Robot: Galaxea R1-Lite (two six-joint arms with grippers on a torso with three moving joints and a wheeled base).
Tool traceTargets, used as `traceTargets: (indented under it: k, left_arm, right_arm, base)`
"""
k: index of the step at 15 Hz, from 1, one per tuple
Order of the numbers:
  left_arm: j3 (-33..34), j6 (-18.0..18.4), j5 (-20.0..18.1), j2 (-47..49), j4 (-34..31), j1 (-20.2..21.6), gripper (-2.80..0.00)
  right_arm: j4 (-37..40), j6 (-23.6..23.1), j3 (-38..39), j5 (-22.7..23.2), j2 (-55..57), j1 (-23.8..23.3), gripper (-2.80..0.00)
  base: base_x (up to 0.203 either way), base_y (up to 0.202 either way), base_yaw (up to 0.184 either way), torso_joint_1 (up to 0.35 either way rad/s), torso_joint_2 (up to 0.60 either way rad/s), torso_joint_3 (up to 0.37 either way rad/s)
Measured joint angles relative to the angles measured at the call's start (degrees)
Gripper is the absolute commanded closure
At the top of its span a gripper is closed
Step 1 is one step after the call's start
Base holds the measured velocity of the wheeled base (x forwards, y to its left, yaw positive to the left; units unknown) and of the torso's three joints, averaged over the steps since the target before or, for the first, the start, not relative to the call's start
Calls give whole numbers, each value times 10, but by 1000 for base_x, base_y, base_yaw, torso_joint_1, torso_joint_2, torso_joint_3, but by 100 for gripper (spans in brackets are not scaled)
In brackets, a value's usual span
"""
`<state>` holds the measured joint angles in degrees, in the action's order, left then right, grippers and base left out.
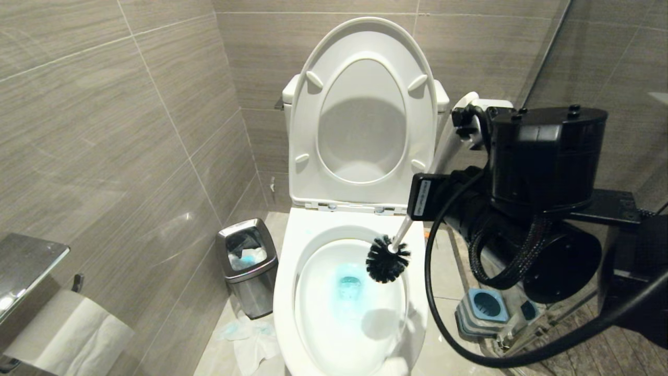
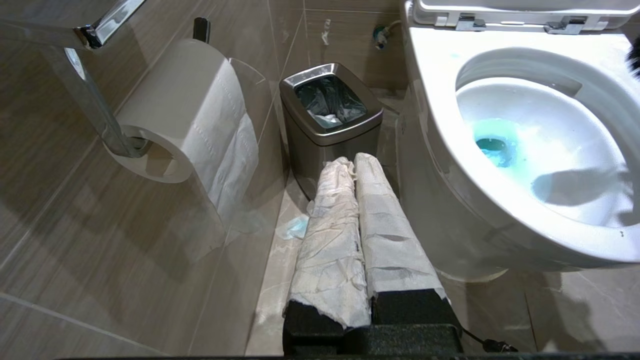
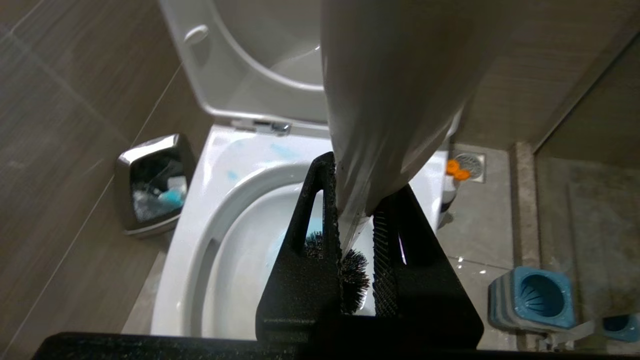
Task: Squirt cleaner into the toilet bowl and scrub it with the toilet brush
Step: Put the toilet brush back
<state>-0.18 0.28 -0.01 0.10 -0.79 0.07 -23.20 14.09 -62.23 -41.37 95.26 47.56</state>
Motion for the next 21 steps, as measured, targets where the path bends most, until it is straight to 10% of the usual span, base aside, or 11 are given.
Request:
traceTargets:
  k: [15, 21]
  left_arm:
    - [0, 0, 0, 0, 0, 0, 0]
    - [0, 0, 0, 0, 0, 0, 0]
  right_arm:
    - [-5, -30, 61, 14, -26, -281, 0]
    - [-148, -19, 145, 47, 51, -362, 0]
  base:
    - [0, 0, 0, 0, 0, 0]
    - [0, 0, 0, 0, 0, 0]
